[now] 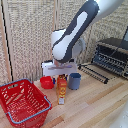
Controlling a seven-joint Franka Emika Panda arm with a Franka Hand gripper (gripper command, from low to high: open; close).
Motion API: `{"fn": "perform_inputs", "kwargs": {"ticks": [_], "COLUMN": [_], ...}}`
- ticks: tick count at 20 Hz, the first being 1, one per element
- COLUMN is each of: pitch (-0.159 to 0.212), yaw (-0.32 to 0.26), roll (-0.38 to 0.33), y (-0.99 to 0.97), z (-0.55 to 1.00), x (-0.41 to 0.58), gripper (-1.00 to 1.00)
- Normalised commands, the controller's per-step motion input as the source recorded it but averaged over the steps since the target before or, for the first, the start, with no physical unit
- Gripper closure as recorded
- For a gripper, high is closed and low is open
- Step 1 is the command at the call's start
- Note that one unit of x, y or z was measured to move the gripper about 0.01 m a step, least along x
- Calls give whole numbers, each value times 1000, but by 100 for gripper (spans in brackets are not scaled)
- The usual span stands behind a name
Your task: Carefully direct your gripping tool toward the mac and cheese carton. Clutch the mac and cheese carton gently but firmly in your gripping tool. Slide your gripping tool, with the carton in hand, above the container. Loosen your grip, letting the carton of mac and cheese effortlessly fall into the container.
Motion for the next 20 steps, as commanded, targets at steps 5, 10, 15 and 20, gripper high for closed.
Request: {"fn": "perform_inputs", "kwargs": {"ticks": [5,10,15,20], "pitch": [-21,46,96,100], "yaw": [0,3,32,27], "roll": [15,63,48,83], "y": [-17,-13,2,197], "z": [198,767,911,839], "x": [10,125,223,398], "gripper": [100,100,100,100]}}
